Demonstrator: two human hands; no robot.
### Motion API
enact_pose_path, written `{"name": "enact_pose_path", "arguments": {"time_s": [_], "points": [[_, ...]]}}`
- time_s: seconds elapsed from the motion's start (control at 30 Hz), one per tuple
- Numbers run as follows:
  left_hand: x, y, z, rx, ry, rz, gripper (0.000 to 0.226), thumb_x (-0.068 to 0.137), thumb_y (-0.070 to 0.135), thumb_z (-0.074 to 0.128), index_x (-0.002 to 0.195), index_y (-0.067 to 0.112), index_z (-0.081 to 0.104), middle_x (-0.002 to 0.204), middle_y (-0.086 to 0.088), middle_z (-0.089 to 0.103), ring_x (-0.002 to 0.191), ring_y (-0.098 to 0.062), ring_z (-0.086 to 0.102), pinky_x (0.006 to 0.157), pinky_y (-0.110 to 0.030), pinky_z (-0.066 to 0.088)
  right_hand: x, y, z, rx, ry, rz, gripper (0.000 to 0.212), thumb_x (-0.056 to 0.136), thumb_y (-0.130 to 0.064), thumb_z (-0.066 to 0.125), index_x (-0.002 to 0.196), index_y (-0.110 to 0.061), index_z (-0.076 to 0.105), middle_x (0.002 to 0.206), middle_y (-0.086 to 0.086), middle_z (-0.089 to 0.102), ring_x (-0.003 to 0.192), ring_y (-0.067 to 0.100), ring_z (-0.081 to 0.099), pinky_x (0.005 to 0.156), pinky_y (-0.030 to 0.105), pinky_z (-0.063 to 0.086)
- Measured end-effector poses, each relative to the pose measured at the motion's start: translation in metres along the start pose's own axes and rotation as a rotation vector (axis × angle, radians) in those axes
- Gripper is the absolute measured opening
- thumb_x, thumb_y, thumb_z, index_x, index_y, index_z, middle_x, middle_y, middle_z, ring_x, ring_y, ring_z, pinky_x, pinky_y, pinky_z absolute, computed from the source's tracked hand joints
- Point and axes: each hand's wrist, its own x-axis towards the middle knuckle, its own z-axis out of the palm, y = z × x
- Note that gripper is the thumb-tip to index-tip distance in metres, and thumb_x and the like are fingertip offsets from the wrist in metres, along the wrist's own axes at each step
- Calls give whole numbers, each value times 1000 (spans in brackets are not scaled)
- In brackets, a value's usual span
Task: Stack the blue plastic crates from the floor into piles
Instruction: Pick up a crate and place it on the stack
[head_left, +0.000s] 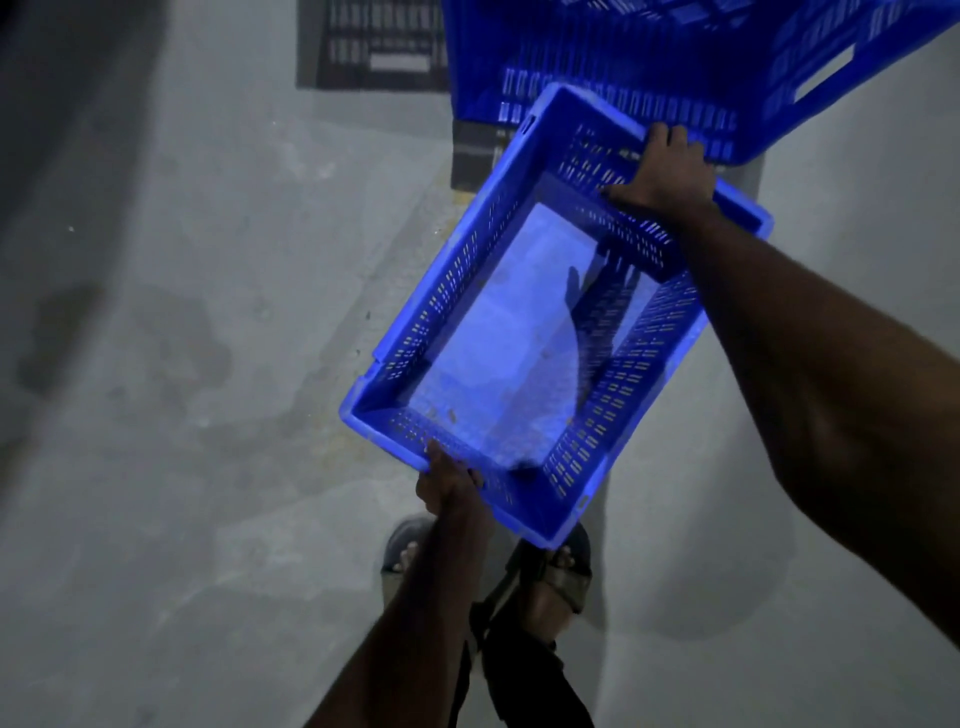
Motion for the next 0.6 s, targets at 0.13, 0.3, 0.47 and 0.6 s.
{"name": "enact_pose_path", "arguments": {"time_s": [0.13,0.3,0.47,0.6], "points": [[3,15,-14,-6,-127,13,48,106,34,49,73,-2,48,32,5,33,23,-12,30,29,-17,26,-4,10,-26,159,-88,60,100,65,-59,62,137,8,44,140,31,44,128,45,47,105,48,43],[17,72,-35,94,-199,100,44,103,36,53,65,17,42,34,5,35,25,-11,32,31,-15,27,-56,50,-31,268,44,198,78,76,-57,65,136,-9,49,138,20,52,127,39,51,107,45,38],[26,155,-19,405,-216,370,45,83,60,69,80,16,62,57,-8,58,42,-18,48,46,-30,47,-113,100,-9,444,-64,478,80,79,-64,63,132,-6,45,133,28,56,122,44,55,104,51,44],[30,195,8,713,-235,598,61,70,69,68,101,17,66,85,-11,71,69,-26,66,78,-46,58,-163,129,39,565,-98,576,77,86,-55,69,132,-2,38,132,32,54,120,47,56,100,49,46]]}}
